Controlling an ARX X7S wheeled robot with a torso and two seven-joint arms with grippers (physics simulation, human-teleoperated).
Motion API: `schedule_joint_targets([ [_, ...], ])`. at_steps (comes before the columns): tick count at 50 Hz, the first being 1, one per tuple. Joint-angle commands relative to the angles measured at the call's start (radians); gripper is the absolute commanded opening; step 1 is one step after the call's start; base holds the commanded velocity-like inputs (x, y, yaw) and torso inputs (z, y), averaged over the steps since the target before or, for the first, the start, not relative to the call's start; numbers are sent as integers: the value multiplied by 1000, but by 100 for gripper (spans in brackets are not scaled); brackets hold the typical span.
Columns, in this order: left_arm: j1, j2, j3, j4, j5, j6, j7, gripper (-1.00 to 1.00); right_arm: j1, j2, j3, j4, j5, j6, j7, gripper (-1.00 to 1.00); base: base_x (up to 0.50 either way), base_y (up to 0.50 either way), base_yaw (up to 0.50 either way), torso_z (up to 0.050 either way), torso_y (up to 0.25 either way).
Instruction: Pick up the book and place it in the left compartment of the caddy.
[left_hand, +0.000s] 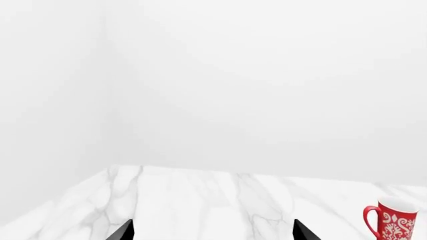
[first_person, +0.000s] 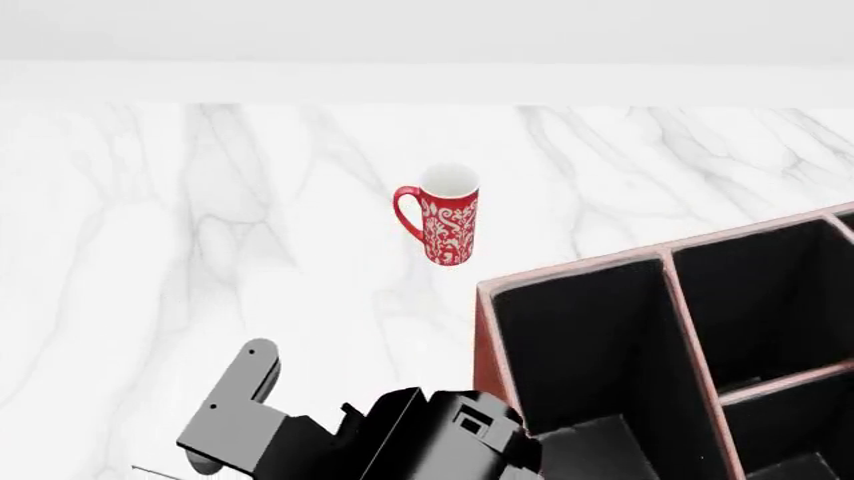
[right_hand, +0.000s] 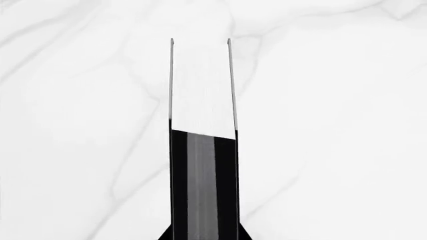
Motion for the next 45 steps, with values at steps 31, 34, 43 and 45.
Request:
schedule_joint_targets([
  [31,-1,-12,11,-9,-6,9,-21,100,-2,167,527,-316,547,360,635,-100,0,0,0,0,0],
  [34,-4,-13,11,-13,-8,9,-23,100,12,173,557,-348,633,411,765,-100,0,0,0,0,3],
  [43,-4,-15,20,-21,-1,16,-25,100,68,182,618,-337,944,440,1062,-100,0,0,0,0,0],
  [45,-3,-15,18,-21,-4,16,-26,100,99,188,618,-327,1032,430,1129,-100,0,0,0,0,5],
])
